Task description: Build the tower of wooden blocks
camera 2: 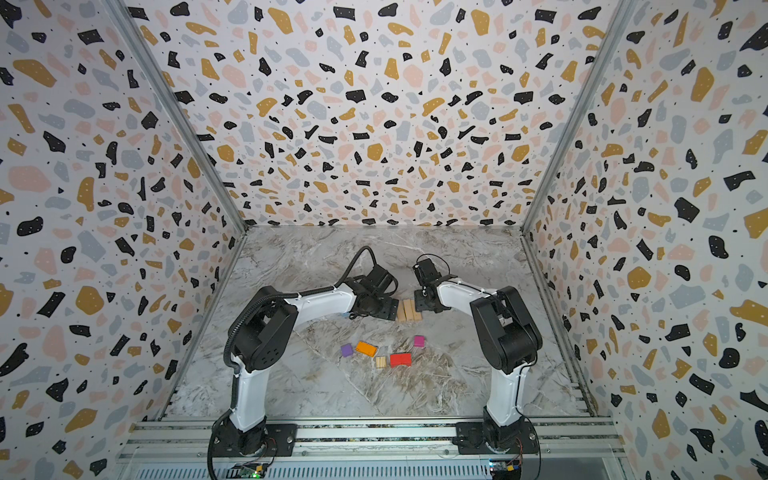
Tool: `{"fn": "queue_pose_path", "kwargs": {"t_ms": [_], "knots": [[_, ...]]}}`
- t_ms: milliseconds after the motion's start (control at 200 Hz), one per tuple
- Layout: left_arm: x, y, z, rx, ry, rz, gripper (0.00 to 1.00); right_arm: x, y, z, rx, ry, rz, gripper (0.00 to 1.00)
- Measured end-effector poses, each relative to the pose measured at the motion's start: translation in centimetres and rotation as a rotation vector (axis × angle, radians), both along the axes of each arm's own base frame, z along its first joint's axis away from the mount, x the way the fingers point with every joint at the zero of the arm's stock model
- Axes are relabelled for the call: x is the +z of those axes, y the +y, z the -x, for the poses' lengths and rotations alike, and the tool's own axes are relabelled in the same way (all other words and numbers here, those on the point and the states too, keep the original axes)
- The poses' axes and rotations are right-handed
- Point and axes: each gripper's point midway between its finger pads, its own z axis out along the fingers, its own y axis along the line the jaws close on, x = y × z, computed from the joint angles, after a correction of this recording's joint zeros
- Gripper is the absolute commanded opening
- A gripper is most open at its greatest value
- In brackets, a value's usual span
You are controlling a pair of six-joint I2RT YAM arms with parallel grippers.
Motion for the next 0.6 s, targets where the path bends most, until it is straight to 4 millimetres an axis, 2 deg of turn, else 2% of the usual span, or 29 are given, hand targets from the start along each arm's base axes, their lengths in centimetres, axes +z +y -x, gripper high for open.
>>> {"fn": "queue_pose_path", "kwargs": {"t_ms": [601], "knots": [[-0.04, 0.04, -0.05, -0.033, -0.006, -0.021, 0.92, -0.11, 0.61, 0.26, -0.003, 0.011, -0.044, 0.69]]}}
